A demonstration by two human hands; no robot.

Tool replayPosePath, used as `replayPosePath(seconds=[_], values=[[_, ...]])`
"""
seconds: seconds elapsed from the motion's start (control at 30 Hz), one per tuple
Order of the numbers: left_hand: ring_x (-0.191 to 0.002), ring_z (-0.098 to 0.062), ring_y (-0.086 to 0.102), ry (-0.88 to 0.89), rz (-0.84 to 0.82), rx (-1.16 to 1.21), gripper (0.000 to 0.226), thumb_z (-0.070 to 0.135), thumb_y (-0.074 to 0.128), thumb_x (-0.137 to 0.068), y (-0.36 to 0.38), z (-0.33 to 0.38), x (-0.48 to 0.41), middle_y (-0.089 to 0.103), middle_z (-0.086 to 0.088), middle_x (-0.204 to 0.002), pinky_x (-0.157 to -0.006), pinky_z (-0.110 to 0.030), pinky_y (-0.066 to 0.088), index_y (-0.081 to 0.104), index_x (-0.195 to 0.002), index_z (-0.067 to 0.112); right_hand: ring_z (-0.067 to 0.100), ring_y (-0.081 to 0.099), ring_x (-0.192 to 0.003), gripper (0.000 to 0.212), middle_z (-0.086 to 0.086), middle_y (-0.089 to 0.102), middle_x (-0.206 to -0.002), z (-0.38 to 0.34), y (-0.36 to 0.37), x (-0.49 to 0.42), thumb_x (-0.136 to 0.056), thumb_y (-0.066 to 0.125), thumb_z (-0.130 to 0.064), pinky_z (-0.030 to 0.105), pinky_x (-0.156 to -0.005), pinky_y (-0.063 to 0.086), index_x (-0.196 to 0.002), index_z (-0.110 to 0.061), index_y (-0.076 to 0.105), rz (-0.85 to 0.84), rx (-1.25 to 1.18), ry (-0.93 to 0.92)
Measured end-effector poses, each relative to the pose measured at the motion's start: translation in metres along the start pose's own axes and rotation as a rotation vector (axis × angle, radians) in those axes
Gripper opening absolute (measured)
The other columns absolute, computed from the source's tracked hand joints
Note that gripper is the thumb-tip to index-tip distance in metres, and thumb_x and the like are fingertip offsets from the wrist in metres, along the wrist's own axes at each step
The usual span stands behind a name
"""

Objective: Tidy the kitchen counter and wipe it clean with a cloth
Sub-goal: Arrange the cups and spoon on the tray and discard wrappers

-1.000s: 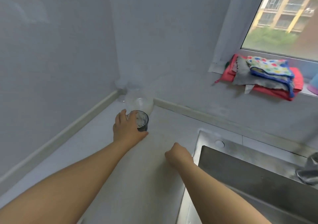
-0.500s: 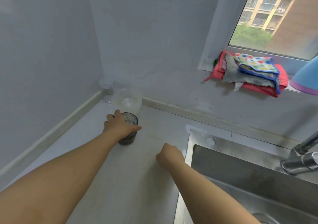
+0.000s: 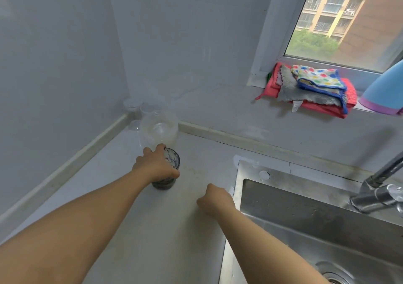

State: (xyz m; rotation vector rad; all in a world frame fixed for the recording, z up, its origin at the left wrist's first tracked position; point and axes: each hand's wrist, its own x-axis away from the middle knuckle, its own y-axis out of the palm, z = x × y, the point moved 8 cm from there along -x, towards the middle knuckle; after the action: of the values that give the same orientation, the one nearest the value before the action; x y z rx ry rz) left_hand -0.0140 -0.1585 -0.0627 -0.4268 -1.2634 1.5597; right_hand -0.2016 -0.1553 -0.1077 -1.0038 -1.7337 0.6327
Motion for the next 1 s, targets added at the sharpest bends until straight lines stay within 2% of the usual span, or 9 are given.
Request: replayPosePath(seconds=[0.13, 0.27, 0.4, 0.5, 0.57, 0.7, 0.83, 0.93, 1.0], values=[[-0.121, -0.036, 0.041, 0.011, 0.044, 0.057, 0.091, 0.036, 0.072, -0.068, -0.004, -0.007, 0.010, 0.030, -0.013, -0.134, -0.100, -0.040, 0.043, 0.021, -0.143, 0.030, 0.021, 0.046, -0.092, 0.037, 0.008, 0.051, -0.105, 0.005, 0.001, 0.001, -0.090, 0.054, -0.023, 0.025, -0.076, 0.036, -0.122, -0.004, 0.053, -0.118, -0.218, -0.022], [-0.116, -0.036, 0.046, 0.054, 0.050, 0.209, 0.095, 0.037, 0.072, -0.058, -0.019, 0.001, 0.022, 0.031, -0.013, -0.131, -0.098, -0.043, 0.046, 0.025, -0.140, 0.031, 0.021, 0.047, -0.085, 0.017, 0.005, 0.053, -0.093, 0.022, -0.033, 0.011, -0.091, 0.051, -0.016, 0.025, -0.073, 0.037, -0.102, -0.006, 0.059, 0.127, -0.545, 0.009], [-0.109, -0.034, 0.049, 0.171, 0.050, 0.307, 0.098, 0.039, 0.067, -0.049, -0.029, 0.035, 0.038, 0.034, -0.012, -0.129, -0.091, -0.038, 0.050, 0.028, -0.139, 0.030, 0.020, 0.048, -0.085, 0.026, 0.006, 0.054, -0.089, 0.038, -0.053, 0.026, -0.090, 0.050, -0.013, 0.024, -0.074, 0.036, -0.109, -0.001, 0.063, 0.230, -0.578, 0.015], [-0.103, -0.029, 0.051, 0.273, 0.014, 0.375, 0.099, 0.039, 0.069, -0.047, -0.022, 0.072, 0.055, 0.038, -0.012, -0.128, -0.080, -0.032, 0.050, 0.031, -0.138, 0.027, 0.020, 0.045, -0.070, 0.018, 0.004, 0.049, -0.072, 0.061, -0.067, 0.045, -0.089, 0.047, -0.010, 0.025, -0.068, 0.035, -0.095, -0.002, 0.062, 0.282, -0.623, 0.040], [-0.102, -0.027, 0.051, 0.359, -0.033, 0.391, 0.097, 0.037, 0.073, -0.051, -0.009, 0.102, 0.069, 0.038, -0.012, -0.129, -0.079, -0.031, 0.050, 0.031, -0.138, 0.026, 0.019, 0.042, -0.064, 0.014, 0.003, 0.044, -0.067, 0.087, -0.075, 0.060, -0.089, 0.044, -0.009, 0.027, -0.062, 0.035, -0.081, -0.005, 0.056, 0.321, -0.653, 0.079], [-0.105, -0.027, 0.051, 0.503, -0.114, 0.382, 0.094, 0.037, 0.072, -0.050, 0.021, 0.162, 0.104, 0.041, -0.010, -0.128, -0.086, -0.034, 0.052, 0.031, -0.135, 0.028, 0.022, 0.043, -0.073, 0.014, 0.006, 0.047, -0.075, 0.152, -0.090, 0.093, -0.086, 0.044, -0.009, 0.026, -0.055, 0.032, -0.074, -0.012, 0.047, 0.419, -0.741, 0.169], [-0.100, -0.025, 0.047, 0.658, -0.174, 0.322, 0.088, 0.028, 0.077, -0.064, 0.054, 0.232, 0.159, 0.037, -0.007, -0.122, -0.078, -0.028, 0.044, 0.031, -0.138, 0.027, 0.024, 0.053, -0.080, 0.017, 0.005, 0.057, -0.081, 0.229, -0.107, 0.145, -0.085, 0.049, -0.013, 0.027, -0.068, 0.039, -0.070, -0.018, 0.055, 0.544, -0.805, 0.271], [-0.098, -0.025, 0.055, 0.747, -0.253, 0.276, 0.092, 0.034, 0.075, -0.051, 0.092, 0.281, 0.210, 0.043, -0.009, -0.120, -0.067, -0.027, 0.045, 0.036, -0.134, 0.028, 0.025, 0.057, -0.086, 0.021, 0.006, 0.059, -0.087, 0.291, -0.113, 0.192, -0.086, 0.048, -0.012, 0.028, -0.071, 0.040, -0.067, -0.019, 0.053, 0.617, -0.868, 0.336], [-0.093, -0.025, 0.058, 0.799, -0.291, 0.267, 0.092, 0.038, 0.069, -0.043, 0.120, 0.314, 0.252, 0.047, -0.009, -0.115, -0.068, -0.028, 0.049, 0.039, -0.129, 0.031, 0.026, 0.060, -0.093, 0.020, 0.006, 0.060, -0.089, 0.337, -0.114, 0.228, -0.085, 0.047, -0.014, 0.028, -0.074, 0.042, -0.067, -0.021, 0.052, 0.662, -0.882, 0.379]])
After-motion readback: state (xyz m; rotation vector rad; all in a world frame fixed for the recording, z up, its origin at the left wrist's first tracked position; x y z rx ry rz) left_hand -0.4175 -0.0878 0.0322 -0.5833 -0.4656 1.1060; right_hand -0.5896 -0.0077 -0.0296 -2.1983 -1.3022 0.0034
